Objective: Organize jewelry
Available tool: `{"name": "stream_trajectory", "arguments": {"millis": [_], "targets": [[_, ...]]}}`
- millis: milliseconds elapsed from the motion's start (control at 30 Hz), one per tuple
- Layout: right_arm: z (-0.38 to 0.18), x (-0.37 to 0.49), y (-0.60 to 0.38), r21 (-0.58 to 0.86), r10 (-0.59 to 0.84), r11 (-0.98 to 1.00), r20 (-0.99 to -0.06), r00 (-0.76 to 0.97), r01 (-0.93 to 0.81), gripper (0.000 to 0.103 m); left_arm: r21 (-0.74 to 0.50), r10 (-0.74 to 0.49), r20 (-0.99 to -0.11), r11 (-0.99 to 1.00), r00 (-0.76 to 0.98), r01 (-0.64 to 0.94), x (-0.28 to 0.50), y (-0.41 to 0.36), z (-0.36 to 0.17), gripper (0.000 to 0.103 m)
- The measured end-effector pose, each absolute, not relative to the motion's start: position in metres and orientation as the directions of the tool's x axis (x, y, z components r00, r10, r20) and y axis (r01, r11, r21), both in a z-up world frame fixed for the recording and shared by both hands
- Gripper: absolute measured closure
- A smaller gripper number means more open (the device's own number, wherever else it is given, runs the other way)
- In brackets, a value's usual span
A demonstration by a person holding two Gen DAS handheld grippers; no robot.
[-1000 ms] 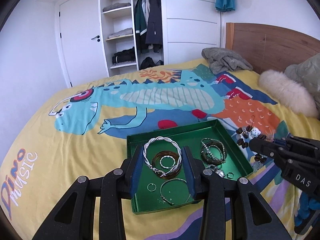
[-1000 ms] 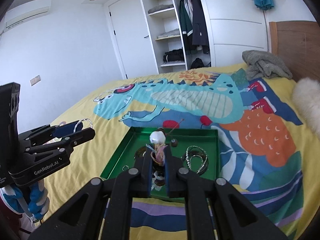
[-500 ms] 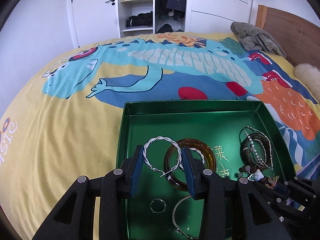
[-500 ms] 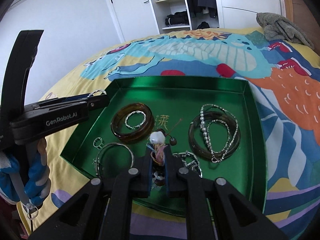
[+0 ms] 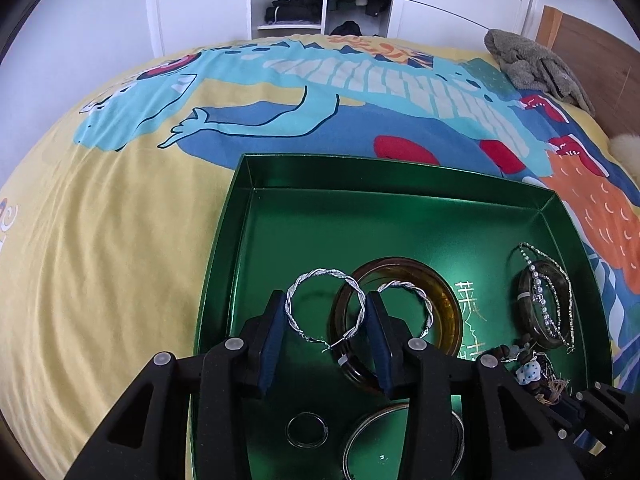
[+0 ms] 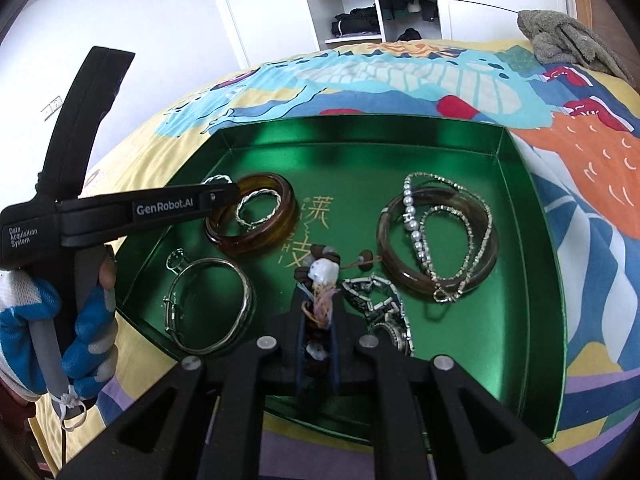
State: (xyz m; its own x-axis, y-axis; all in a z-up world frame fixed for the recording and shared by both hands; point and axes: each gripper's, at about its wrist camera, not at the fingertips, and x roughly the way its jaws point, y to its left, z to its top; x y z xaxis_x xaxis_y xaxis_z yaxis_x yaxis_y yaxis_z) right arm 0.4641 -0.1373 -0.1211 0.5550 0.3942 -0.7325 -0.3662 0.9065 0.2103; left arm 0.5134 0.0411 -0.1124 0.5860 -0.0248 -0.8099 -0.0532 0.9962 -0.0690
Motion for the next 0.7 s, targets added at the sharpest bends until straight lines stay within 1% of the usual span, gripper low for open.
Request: {"name": "stream_trajectory", "arguments": {"millis": [100,200,267,467,600,700], "targets": [[-0.120,0.464,-0.139,0.206,0.385,0.911,-0.738,0.554,-0.357,0.091,-0.081,-0.033,-0.811,0.995,0.584,-0.055,0.512,0.043,-0.112,0.063],[-0.115,0.460,-0.141,0.196,0.374,0.915,-0.737,0.562,-0.351,0.078,-0.073,-0.030,-0.809,0.996,0.588,-0.050,0.508,0.042,-0.108,0.060],[-0.107,0.456,-0.145,0.203,0.377,0.917,-0.725,0.576,-0.345,0.073,-0.072,-0.031,-0.802,0.996,0.596,-0.045,0.502,0.041,-0.102,0.057],[-0.069,0.427,-0.153,0.199,0.368,0.925,-0.685,0.629,-0.324,0.072,-0.075,-0.037,-0.772,0.997,0.635,-0.033,0.465,0.041,-0.070,0.053],[-0.035,0.391,-0.157,0.194,0.367,0.927,-0.645,0.671,-0.320,0.072,-0.078,-0.039,-0.738,0.997,0.674,-0.027,0.423,0.040,-0.041,0.049],[-0.011,0.360,-0.156,0.175,0.354,0.932,-0.621,0.700,-0.316,0.069,-0.071,-0.040,-0.708,0.997,0.705,-0.015,0.388,0.038,-0.020,0.047]]}}
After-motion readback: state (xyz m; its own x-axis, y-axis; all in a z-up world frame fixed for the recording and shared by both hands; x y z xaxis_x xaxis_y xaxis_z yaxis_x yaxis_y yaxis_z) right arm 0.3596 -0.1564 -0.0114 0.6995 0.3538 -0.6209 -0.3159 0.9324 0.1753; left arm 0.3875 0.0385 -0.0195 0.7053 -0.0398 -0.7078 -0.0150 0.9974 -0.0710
